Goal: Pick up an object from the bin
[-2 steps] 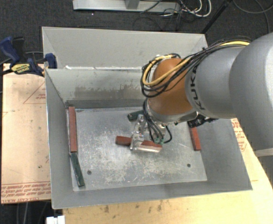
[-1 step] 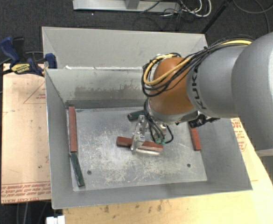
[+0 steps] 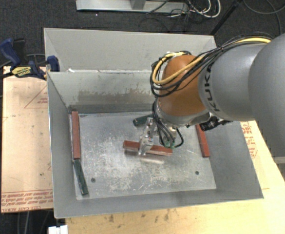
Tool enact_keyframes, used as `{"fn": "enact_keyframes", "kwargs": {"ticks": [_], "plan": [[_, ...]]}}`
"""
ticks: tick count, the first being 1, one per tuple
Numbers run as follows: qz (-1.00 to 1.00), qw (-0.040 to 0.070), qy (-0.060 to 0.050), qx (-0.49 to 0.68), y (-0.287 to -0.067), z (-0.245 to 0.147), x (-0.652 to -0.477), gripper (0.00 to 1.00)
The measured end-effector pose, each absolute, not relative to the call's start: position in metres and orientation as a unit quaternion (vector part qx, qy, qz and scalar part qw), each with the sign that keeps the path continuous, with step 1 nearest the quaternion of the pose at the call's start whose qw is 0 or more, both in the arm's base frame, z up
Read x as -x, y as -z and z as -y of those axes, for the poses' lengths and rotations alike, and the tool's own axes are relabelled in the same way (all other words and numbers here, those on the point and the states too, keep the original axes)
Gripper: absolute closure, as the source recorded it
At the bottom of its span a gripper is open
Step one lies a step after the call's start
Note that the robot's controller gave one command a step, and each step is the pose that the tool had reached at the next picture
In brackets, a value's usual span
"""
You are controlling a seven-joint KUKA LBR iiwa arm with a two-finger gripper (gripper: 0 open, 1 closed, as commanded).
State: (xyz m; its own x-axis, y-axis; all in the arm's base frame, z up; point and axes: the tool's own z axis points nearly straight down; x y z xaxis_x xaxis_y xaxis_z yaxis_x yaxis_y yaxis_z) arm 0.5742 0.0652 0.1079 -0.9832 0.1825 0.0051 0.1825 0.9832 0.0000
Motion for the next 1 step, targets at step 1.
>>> {"fn": "enact_keyframes", "kwargs": {"ticks": [1], "plan": [[0.996, 0.001, 0.000, 0.092, -0.1266, -0.0653, -0.5751, 1.00]]}}
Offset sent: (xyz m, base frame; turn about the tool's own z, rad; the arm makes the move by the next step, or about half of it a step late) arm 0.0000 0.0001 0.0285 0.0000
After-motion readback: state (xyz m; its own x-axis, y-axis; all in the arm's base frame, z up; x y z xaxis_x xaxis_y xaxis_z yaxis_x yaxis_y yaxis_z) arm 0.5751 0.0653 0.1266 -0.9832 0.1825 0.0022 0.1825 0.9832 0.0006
